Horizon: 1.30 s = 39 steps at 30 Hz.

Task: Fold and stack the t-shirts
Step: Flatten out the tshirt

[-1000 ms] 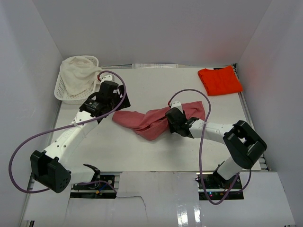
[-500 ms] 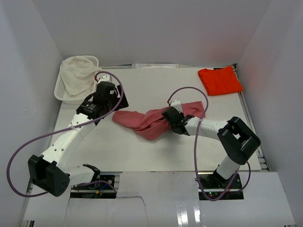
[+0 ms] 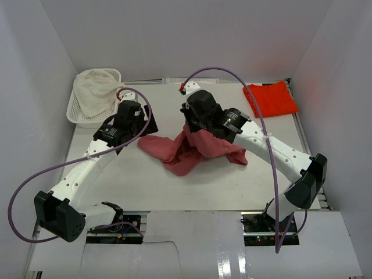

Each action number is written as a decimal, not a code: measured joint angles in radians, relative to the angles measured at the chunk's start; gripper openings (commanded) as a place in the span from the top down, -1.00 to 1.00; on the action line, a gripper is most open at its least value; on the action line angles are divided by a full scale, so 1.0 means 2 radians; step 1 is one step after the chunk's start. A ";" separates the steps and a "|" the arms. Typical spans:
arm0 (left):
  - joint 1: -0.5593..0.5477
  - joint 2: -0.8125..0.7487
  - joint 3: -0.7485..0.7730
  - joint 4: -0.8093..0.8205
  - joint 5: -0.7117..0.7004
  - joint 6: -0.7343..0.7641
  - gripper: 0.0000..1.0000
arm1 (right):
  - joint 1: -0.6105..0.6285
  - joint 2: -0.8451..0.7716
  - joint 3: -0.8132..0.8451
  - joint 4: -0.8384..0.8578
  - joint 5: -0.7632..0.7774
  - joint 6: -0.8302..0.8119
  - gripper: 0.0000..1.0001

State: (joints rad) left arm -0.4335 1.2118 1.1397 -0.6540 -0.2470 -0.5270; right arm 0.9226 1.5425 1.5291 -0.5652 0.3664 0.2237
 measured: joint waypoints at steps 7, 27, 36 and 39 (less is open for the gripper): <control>0.000 -0.005 0.000 0.000 0.000 0.002 -0.96 | 0.019 0.039 0.061 -0.058 -0.109 -0.022 0.84; 0.001 -0.012 0.000 0.000 -0.002 0.005 -0.96 | 0.069 -0.133 -0.063 -0.121 -0.185 0.022 0.85; 0.002 -0.003 0.000 0.001 0.001 0.005 -0.96 | 0.039 0.095 0.072 -0.083 -0.195 -0.031 -0.42; 0.007 -0.002 -0.004 -0.008 -0.014 0.008 -0.96 | 0.031 0.159 0.068 -0.041 -0.196 -0.051 -0.74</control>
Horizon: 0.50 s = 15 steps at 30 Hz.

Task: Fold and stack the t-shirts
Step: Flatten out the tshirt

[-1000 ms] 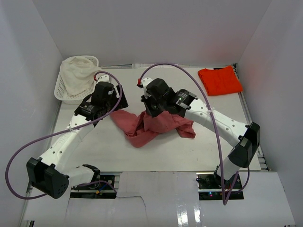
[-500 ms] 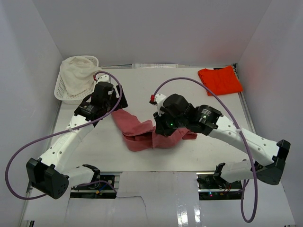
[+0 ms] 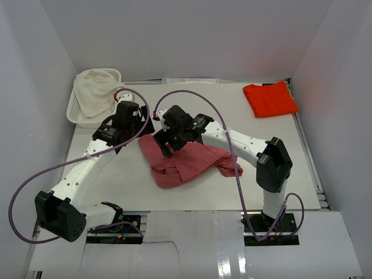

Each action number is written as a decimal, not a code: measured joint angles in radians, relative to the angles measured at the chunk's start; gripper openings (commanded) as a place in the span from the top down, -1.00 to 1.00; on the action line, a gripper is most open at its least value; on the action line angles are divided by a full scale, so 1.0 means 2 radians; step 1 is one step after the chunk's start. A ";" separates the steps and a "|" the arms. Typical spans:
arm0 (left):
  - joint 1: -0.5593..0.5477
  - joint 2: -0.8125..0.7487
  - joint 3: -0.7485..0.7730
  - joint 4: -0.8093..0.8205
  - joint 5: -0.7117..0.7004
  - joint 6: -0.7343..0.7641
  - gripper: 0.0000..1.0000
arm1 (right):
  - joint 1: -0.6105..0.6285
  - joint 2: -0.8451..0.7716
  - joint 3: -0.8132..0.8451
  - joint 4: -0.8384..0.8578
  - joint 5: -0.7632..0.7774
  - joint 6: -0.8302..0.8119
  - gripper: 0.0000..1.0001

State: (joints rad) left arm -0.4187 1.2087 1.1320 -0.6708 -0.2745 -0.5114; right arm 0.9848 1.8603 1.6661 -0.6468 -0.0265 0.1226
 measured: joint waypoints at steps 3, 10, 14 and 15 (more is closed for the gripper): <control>0.005 0.002 -0.003 0.000 0.004 0.000 -0.96 | -0.007 0.001 -0.023 0.026 0.015 -0.003 -0.73; 0.007 0.002 -0.003 0.006 0.012 0.002 -0.96 | -0.010 -0.194 -0.221 0.094 0.045 0.002 -0.46; 0.009 0.002 -0.008 0.012 0.016 0.002 -0.96 | -0.006 -0.287 -0.277 0.099 0.051 0.027 -0.19; 0.010 0.002 -0.011 0.014 0.016 0.002 -0.96 | -0.005 -0.292 -0.281 0.099 0.053 0.030 -0.19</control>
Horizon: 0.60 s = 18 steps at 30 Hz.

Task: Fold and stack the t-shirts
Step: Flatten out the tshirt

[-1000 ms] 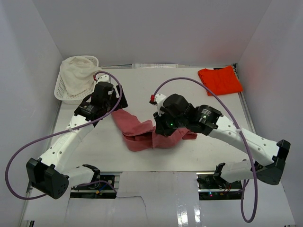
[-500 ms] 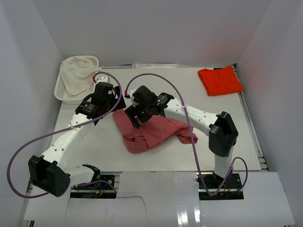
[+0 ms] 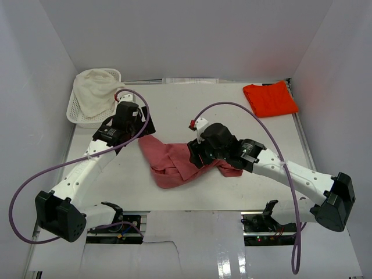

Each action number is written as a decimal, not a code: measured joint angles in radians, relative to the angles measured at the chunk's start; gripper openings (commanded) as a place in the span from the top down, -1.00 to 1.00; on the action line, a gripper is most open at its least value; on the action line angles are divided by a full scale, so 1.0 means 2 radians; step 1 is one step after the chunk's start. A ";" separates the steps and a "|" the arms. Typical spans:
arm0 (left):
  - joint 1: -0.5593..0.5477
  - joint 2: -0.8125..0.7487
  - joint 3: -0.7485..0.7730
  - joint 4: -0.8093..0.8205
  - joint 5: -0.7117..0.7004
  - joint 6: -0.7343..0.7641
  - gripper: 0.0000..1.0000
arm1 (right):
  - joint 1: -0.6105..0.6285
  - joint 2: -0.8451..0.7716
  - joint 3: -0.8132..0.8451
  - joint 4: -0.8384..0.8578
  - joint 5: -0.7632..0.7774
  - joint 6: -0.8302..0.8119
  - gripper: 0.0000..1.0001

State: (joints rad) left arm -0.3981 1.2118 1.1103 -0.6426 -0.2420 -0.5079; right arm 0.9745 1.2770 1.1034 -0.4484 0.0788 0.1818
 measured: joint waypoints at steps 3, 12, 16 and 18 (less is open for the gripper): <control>0.003 0.000 -0.009 0.000 0.002 0.001 -0.96 | 0.020 -0.010 -0.037 0.003 0.000 0.017 -0.08; 0.059 0.000 -0.027 0.013 0.054 0.008 -0.96 | 0.071 0.018 -0.083 0.004 0.017 0.036 -0.01; 0.121 0.001 -0.046 0.024 0.103 0.010 -0.96 | 0.094 0.036 -0.083 0.010 0.034 0.040 -0.15; 0.144 0.001 -0.055 0.025 0.124 0.011 -0.96 | 0.105 0.048 -0.083 0.014 0.042 0.040 -0.17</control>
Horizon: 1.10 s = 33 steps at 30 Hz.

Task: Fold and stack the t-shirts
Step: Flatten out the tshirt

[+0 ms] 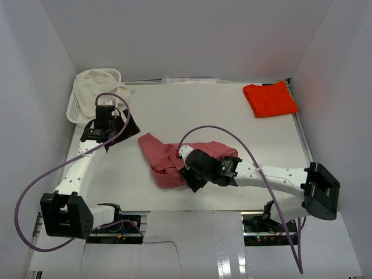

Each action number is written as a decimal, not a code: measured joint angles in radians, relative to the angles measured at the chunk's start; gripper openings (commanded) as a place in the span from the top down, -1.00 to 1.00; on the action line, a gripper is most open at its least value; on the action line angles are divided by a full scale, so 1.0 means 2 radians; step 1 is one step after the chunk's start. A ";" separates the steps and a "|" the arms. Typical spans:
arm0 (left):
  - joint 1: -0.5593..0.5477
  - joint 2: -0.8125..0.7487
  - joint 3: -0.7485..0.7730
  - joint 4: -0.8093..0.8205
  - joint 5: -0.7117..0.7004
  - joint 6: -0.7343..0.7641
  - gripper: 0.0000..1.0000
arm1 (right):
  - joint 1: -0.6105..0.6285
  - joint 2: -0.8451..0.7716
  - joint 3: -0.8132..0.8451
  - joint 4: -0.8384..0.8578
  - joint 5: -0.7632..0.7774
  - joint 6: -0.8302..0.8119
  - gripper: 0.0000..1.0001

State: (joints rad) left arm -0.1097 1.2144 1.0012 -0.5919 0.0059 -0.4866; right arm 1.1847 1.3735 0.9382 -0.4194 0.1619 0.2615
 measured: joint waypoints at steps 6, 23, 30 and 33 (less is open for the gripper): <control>0.047 0.005 -0.011 0.013 0.065 0.000 -0.96 | 0.018 0.050 0.006 0.007 0.021 0.000 -0.15; 0.096 0.012 -0.031 0.033 0.134 0.000 -0.96 | 0.041 0.134 0.076 0.017 0.081 -0.006 -0.06; 0.100 0.012 -0.031 0.035 0.138 0.000 -0.96 | 0.043 0.162 0.099 0.002 0.121 -0.006 -0.04; 0.100 0.012 -0.031 0.035 0.140 0.000 -0.96 | 0.043 0.173 0.105 -0.003 0.140 -0.006 0.12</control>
State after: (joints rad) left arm 0.0910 1.2392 0.9390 -0.5213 0.2863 -0.4862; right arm 1.2701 1.7187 1.1477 -0.4255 0.4419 0.2493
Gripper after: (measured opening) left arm 0.978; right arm 0.486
